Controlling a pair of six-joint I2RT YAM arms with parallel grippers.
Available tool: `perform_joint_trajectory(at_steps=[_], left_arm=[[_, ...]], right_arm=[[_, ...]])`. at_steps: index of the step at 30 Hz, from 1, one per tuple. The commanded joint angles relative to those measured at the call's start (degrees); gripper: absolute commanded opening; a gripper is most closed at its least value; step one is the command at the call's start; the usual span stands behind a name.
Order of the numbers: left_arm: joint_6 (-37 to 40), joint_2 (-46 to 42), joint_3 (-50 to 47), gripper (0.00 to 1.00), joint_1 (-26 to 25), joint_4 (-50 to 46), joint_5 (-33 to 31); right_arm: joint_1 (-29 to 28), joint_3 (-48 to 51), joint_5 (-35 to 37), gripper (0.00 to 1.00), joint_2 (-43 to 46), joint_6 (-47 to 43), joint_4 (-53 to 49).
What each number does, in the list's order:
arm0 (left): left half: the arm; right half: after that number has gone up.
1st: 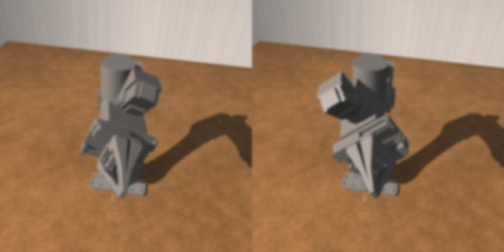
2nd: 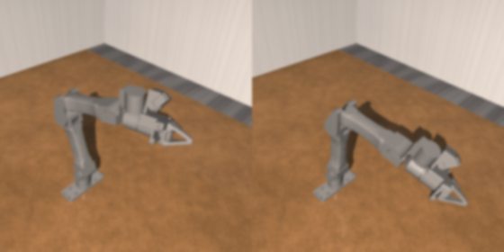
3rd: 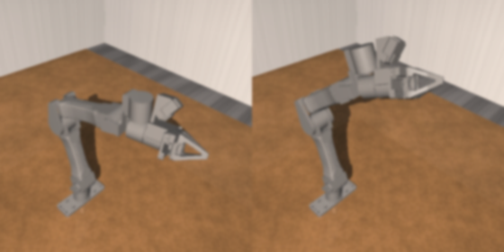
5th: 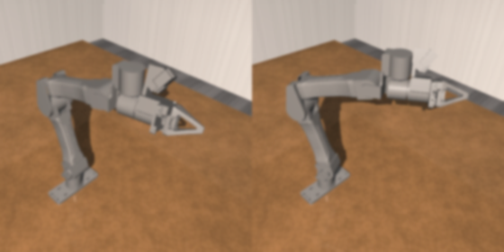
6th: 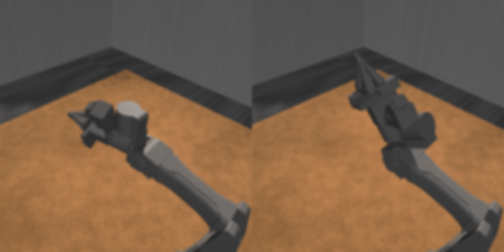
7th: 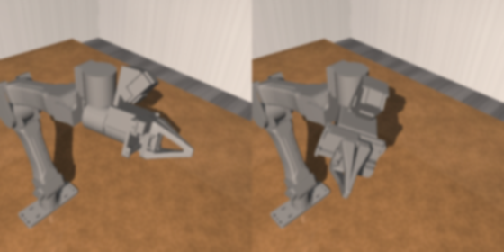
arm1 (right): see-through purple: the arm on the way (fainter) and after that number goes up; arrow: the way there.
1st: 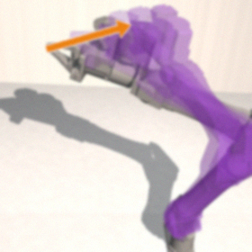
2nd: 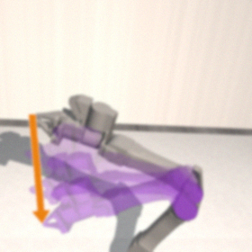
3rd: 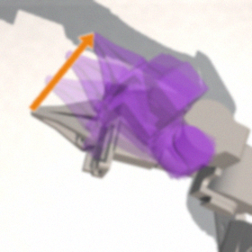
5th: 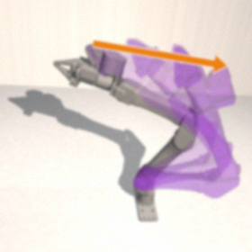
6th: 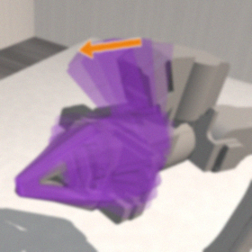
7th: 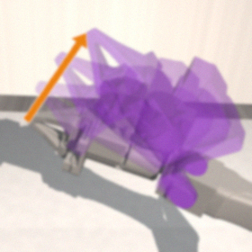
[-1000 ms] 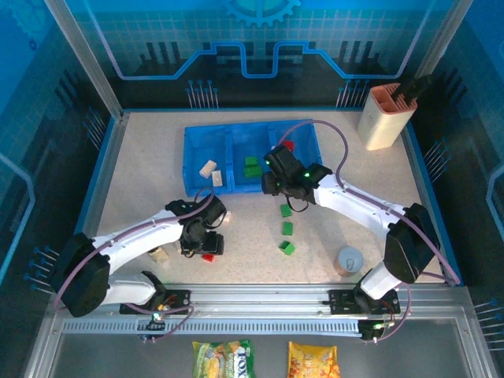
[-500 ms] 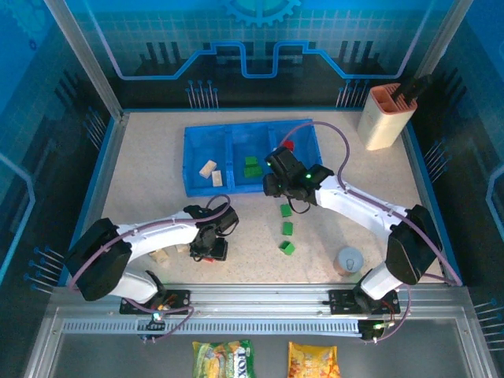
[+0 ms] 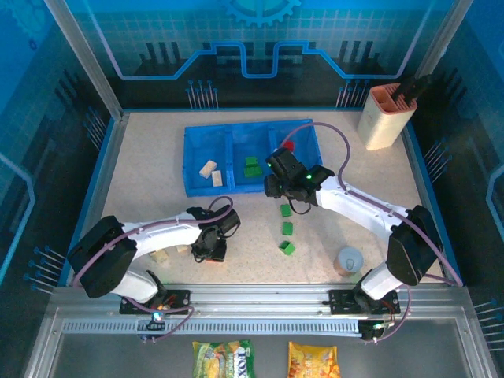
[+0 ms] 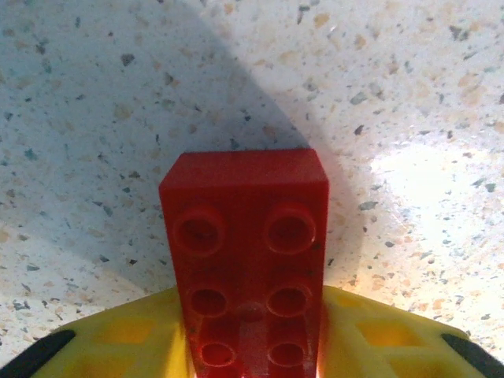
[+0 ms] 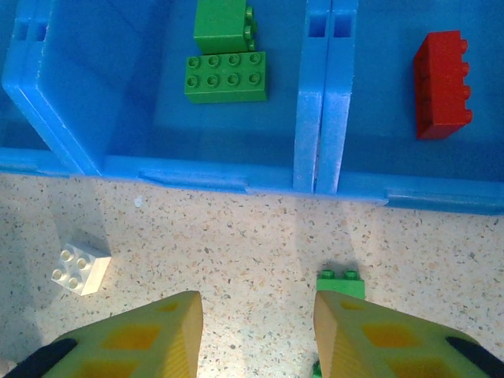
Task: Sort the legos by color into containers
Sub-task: Pick up the lego from the middle-left of the table.
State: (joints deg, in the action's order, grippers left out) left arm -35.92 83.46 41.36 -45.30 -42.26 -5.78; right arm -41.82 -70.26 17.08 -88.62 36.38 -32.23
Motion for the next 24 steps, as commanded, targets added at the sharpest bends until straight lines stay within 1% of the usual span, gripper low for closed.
perform_joint_trajectory(at_steps=[1,6,10,17,20,24], left_arm=[[0.9,-0.4,-0.3,0.37,-0.5,-0.3,-1.4],[3.5,-3.9,2.4,0.32,-0.7,-1.2,-1.9],[7.8,-8.0,5.5,0.28,-0.7,-1.3,-2.5],[20.8,-12.9,12.6,0.26,-0.7,-0.3,-3.7],[27.4,-15.0,12.8,0.26,-0.7,3.7,-1.5],[35.9,-18.1,10.7,0.25,-0.7,11.5,3.3]], right_arm=[[0.5,-0.7,-0.4,0.42,1.7,0.5,-2.1],[1.0,-1.2,-3.4,0.42,3.0,0.5,-3.6],[2.8,-1.3,-9.4,0.42,4.3,0.7,-5.5],[7.1,-0.7,-23.6,0.42,6.6,0.7,-8.8],[8.3,-0.1,-28.4,0.42,8.0,0.9,-9.9],[10.3,0.0,-35.3,0.43,9.5,1.6,-11.9]])
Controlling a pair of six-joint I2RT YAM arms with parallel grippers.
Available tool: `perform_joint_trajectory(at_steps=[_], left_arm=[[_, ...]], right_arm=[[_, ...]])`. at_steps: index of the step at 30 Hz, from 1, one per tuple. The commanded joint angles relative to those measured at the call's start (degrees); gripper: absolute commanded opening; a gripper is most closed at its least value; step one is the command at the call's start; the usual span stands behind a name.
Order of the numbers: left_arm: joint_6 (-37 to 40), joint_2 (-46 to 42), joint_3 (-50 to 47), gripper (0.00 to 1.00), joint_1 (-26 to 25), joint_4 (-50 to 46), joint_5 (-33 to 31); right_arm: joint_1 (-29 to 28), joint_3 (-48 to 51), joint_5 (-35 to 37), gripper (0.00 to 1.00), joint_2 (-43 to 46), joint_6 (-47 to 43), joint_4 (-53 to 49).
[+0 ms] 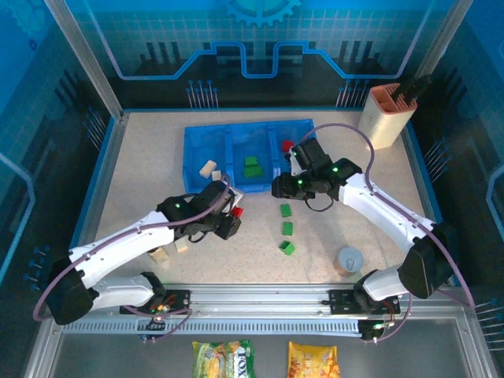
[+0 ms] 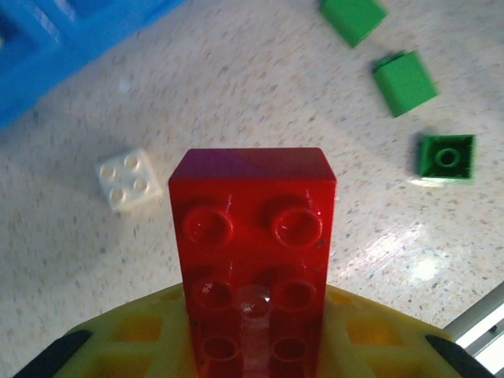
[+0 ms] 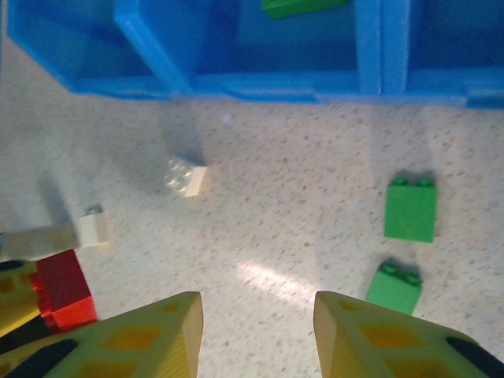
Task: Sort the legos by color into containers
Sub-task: Pick up the lego from the middle-left of the table, then place the lego in the container.
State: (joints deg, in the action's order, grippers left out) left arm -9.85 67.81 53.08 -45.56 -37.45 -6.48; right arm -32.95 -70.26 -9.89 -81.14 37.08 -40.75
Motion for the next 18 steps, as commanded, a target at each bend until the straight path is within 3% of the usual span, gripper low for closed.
perform_joint_trajectory(at_steps=[1,8,18], left_arm=[[11.4,-3.0,-1.5,0.25,-0.4,8.4,4.9],[18.1,-2.7,-2.6,0.23,-0.5,16.3,12.0],[21.0,-0.3,-1.8,0.23,-0.4,16.3,16.0]], right_arm=[[1.6,0.3,-9.8,0.43,2.4,1.1,-3.6],[2.9,2.1,-22.1,0.46,3.3,3.6,-1.4],[2.7,2.8,-29.4,0.51,2.9,4.8,1.0]])
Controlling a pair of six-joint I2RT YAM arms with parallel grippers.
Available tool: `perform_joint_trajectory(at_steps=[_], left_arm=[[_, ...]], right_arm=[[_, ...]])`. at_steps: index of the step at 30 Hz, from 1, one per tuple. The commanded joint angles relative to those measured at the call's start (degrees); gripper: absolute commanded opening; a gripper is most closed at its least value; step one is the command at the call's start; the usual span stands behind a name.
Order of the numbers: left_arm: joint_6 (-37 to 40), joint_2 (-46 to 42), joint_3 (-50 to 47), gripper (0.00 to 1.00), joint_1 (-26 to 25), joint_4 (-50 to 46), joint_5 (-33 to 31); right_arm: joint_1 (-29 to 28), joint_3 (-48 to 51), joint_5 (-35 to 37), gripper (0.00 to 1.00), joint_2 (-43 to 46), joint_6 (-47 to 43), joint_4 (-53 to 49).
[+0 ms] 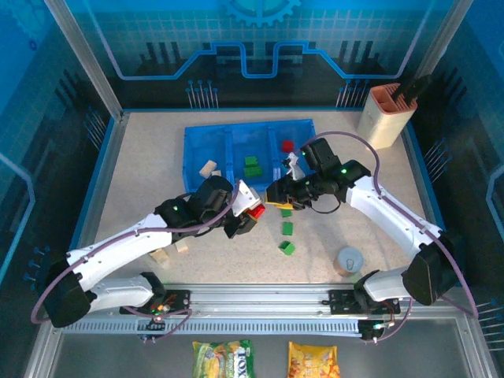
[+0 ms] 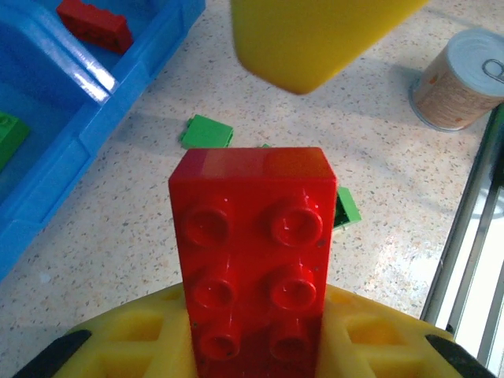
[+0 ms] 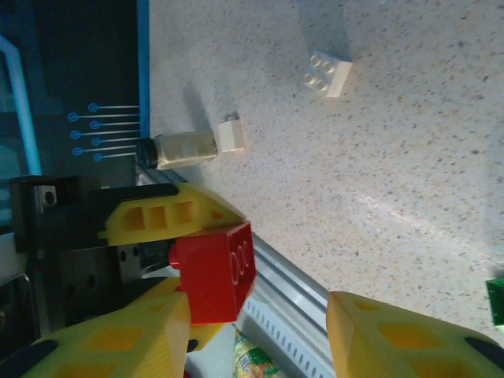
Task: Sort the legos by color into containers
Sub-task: Place the lego in the container.
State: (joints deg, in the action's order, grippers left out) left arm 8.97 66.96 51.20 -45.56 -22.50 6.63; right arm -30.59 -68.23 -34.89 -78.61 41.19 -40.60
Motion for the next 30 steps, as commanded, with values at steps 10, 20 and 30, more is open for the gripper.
perform_joint_trajectory(at_steps=[10,20,30], left_arm=[[2.3,1.5,0.8,0.23,-0.4,1.0,3.2],[2.2,0.2,0.4,0.24,-0.4,0.7,2.6],[1.6,0.0,0.4,0.36,-0.4,0.2,2.1]], right_arm=[[-2.8,0.6,-7.3,0.51,-3.8,1.5,2.7],[-6.0,0.2,-7.0,0.45,-7.8,2.2,3.7],[-6.2,0.1,-4.4,0.34,-7.6,2.5,3.4]])
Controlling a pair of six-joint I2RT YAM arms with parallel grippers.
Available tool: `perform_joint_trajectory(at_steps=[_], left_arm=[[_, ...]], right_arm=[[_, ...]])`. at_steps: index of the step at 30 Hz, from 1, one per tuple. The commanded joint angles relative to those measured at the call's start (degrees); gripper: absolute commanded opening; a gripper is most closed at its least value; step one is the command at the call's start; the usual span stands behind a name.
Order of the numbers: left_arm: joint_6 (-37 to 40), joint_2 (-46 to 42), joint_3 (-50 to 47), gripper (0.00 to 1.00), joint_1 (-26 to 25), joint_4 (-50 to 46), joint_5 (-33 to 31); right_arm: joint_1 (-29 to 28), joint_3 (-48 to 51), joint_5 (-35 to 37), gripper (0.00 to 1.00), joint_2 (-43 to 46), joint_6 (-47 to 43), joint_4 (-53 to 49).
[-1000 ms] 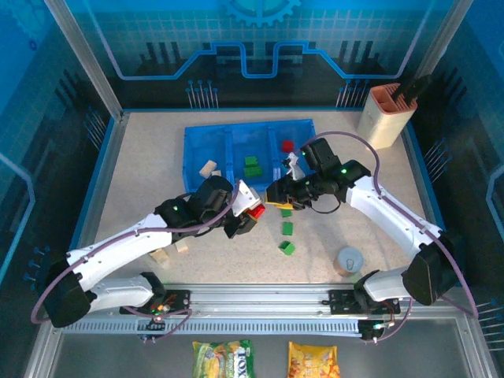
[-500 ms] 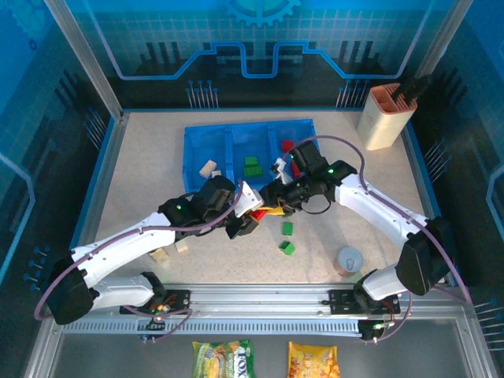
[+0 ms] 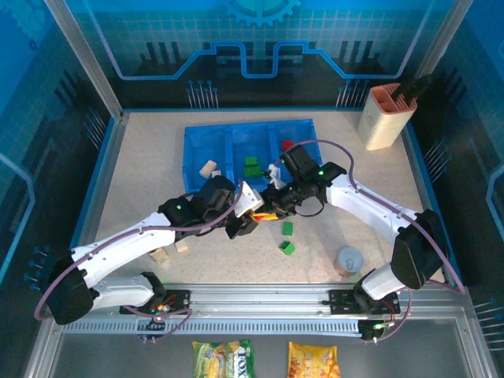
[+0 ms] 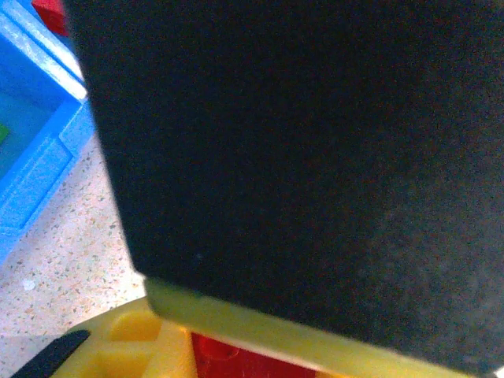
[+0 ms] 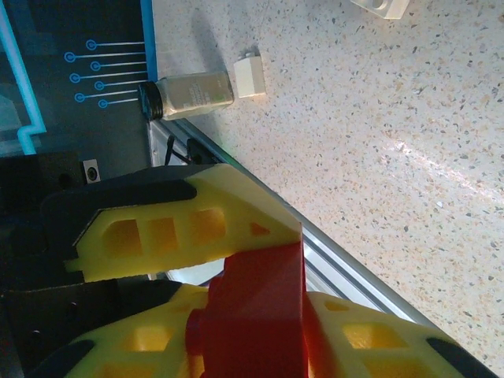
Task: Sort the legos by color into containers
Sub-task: Place the lego in the container.
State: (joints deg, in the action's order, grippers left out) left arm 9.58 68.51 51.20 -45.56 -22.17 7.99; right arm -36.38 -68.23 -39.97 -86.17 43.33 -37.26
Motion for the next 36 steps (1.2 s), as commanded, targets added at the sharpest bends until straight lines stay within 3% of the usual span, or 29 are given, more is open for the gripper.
perform_joint_trajectory(at_steps=[1,8,18,23,30,36], left_arm=[[0.9,-1.5,0.5,0.39,-0.4,-0.1,0.5],[-0.6,-2.0,0.4,0.53,-0.4,-0.7,-0.8],[-6.0,-3.7,-0.6,0.6,-0.1,-1.5,-4.2],[-10.4,-3.3,-0.7,0.6,0.5,-3.7,-9.3],[-18.0,-3.1,-2.7,0.6,3.3,-3.9,-11.6],[-23.6,-1.8,-2.7,0.61,7.0,-5.8,-12.3]], right_arm=[[-0.4,0.1,0.7,0.34,0.0,0.3,0.2],[0.9,-0.3,4.6,0.3,0.1,0.0,-0.9],[5.5,-4.6,18.2,0.27,-1.4,-5.1,-7.5],[7.5,-9.5,28.3,0.27,-4.3,-7.2,-10.8],[10.1,-16.4,40.8,0.27,-10.1,-10.2,-12.1],[12.6,-21.2,45.8,0.27,-15.8,-13.2,-10.5]])
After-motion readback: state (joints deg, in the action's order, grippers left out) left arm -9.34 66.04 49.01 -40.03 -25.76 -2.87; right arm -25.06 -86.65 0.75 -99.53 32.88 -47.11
